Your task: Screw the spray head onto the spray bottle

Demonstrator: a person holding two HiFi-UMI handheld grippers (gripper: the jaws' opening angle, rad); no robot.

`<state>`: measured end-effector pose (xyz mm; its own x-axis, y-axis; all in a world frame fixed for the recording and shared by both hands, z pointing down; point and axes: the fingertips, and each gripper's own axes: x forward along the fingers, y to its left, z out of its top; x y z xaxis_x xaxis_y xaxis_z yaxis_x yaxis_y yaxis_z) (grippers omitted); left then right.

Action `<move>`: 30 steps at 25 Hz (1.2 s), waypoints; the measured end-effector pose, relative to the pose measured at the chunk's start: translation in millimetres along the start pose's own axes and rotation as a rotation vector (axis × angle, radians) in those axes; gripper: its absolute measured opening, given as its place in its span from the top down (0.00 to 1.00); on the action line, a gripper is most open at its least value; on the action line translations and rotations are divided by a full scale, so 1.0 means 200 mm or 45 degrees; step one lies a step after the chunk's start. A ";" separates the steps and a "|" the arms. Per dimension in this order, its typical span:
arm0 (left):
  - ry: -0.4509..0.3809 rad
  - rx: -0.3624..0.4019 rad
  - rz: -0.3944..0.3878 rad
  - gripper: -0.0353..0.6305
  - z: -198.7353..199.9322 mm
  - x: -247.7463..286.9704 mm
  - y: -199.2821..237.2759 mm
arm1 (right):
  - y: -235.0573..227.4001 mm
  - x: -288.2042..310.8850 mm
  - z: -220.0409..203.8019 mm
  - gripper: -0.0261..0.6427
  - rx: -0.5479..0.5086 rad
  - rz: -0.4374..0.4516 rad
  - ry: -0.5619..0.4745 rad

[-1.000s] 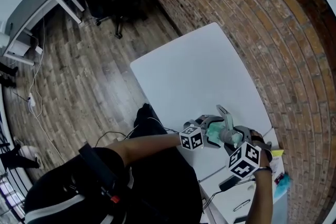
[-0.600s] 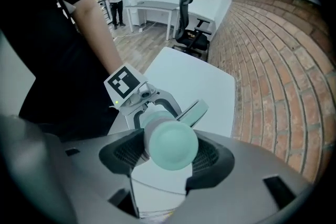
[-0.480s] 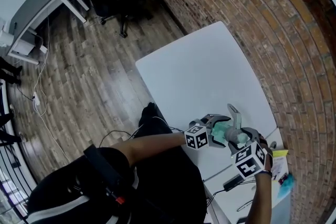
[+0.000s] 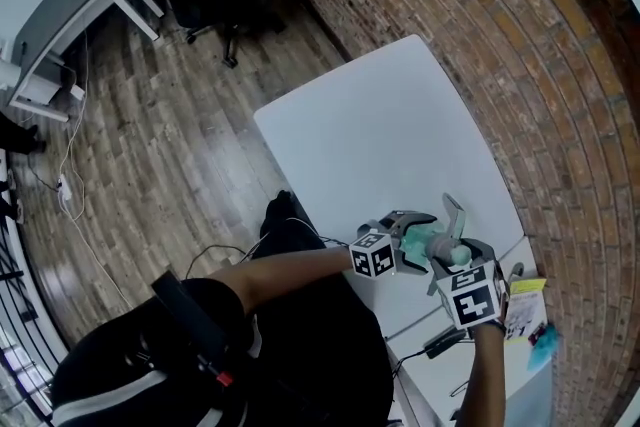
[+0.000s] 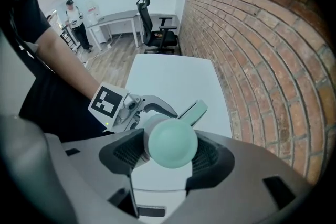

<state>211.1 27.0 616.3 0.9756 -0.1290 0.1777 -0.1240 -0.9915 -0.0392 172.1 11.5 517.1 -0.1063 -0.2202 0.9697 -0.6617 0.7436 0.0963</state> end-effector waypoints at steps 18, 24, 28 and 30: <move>-0.001 -0.003 -0.008 0.15 0.00 0.00 0.00 | 0.03 -0.21 0.02 0.57 -0.884 0.043 0.030; -0.003 -0.008 -0.011 0.15 0.00 0.00 0.00 | 0.06 -0.16 -0.03 0.57 -1.317 0.088 0.156; -0.004 -0.009 -0.007 0.15 0.00 0.00 0.00 | 0.04 -0.11 -0.03 0.57 -1.583 0.053 0.181; -0.006 -0.010 -0.007 0.15 0.00 0.00 0.00 | 0.04 -0.08 -0.02 0.57 -1.662 0.042 0.175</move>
<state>211.9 26.7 616.7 0.9771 -0.1232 0.1736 -0.1198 -0.9923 -0.0301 170.9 24.2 502.4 0.0190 -0.1824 0.9830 0.5490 0.8236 0.1422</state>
